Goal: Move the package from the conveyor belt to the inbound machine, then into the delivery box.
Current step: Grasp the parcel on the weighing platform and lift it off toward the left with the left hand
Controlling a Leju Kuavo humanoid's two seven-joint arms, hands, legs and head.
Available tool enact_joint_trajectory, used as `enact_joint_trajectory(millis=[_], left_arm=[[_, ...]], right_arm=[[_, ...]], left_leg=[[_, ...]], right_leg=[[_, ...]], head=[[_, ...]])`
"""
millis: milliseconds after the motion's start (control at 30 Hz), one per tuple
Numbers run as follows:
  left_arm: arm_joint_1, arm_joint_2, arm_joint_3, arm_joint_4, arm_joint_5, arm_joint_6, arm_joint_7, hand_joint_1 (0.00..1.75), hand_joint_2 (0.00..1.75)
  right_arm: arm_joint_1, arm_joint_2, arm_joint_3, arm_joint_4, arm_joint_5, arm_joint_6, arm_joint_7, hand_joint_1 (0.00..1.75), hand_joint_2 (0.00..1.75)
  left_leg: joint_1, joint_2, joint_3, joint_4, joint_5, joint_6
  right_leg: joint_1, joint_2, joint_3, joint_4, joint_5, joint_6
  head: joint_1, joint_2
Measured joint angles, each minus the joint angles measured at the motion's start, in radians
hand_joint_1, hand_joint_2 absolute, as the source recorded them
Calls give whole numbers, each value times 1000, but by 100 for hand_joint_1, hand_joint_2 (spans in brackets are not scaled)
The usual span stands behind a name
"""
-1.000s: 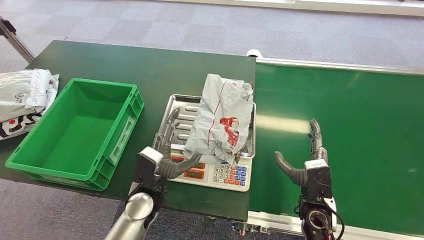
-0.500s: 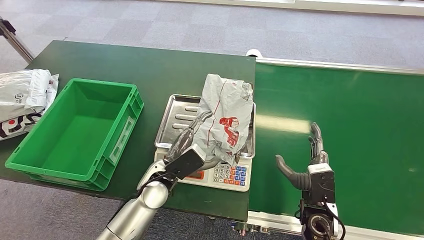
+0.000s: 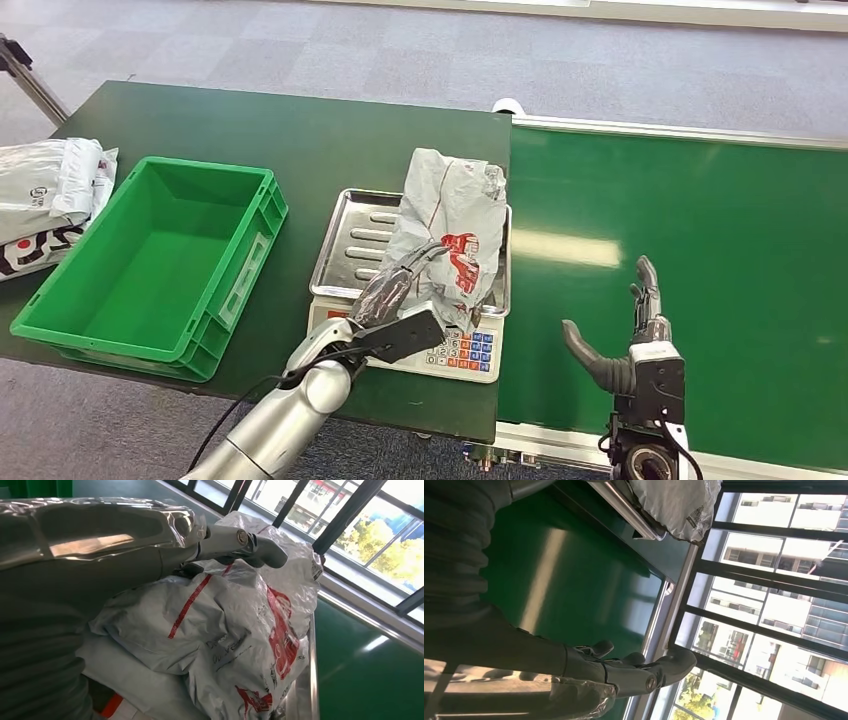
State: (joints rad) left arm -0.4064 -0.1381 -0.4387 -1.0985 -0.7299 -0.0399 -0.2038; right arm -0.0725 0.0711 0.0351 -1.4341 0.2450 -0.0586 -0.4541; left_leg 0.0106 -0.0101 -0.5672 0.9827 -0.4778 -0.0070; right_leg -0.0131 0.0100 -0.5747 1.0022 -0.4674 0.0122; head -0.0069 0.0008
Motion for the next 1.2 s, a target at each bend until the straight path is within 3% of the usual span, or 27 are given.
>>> enact_joint_trajectory(millis=[300, 333, 433, 467, 500, 833, 1200], left_arm=[[-36, -8, -23, 47, -36, -33, 19, 0, 175], [-36, -8, -23, 50, -36, -33, 20, 17, 175], [-35, -8, -24, 52, -35, -36, 24, 140, 175], [-35, -8, -24, 52, -35, -38, 24, 166, 175], [-34, -8, -24, 52, -35, -40, 25, 172, 175], [-14, -8, -14, 18, -35, -3, 22, 175, 175], [38, -7, 11, -67, -34, 132, -51, 175, 175]], right_arm=[[3, 6, -11, -14, 5, 3, 9, 0, 175], [3, 7, -12, -14, 6, 4, 10, 0, 175], [4, 12, -15, -18, 9, 5, 14, 0, 175], [4, 14, -16, -19, 11, 5, 15, 0, 175], [4, 15, -16, -20, 13, 5, 17, 0, 175], [5, 27, -21, -25, 20, 9, 22, 0, 175], [9, 29, -24, -29, 23, 16, 22, 0, 175]], left_leg=[[0, 0, 0, 0, 0, 0], [0, 0, 0, 0, 0, 0], [0, 0, 0, 0, 0, 0], [0, 0, 0, 0, 0, 0], [0, 0, 0, 0, 0, 0], [0, 0, 0, 0, 0, 0], [0, 0, 0, 0, 0, 0]], right_leg=[[0, 0, 0, 0, 0, 0], [0, 0, 0, 0, 0, 0], [0, 0, 0, 0, 0, 0], [0, 0, 0, 0, 0, 0], [0, 0, 0, 0, 0, 0], [0, 0, 0, 0, 0, 0], [0, 0, 0, 0, 0, 0]], head=[[0, 0], [0, 0], [0, 0], [0, 0], [0, 0], [0, 0], [0, 0]])
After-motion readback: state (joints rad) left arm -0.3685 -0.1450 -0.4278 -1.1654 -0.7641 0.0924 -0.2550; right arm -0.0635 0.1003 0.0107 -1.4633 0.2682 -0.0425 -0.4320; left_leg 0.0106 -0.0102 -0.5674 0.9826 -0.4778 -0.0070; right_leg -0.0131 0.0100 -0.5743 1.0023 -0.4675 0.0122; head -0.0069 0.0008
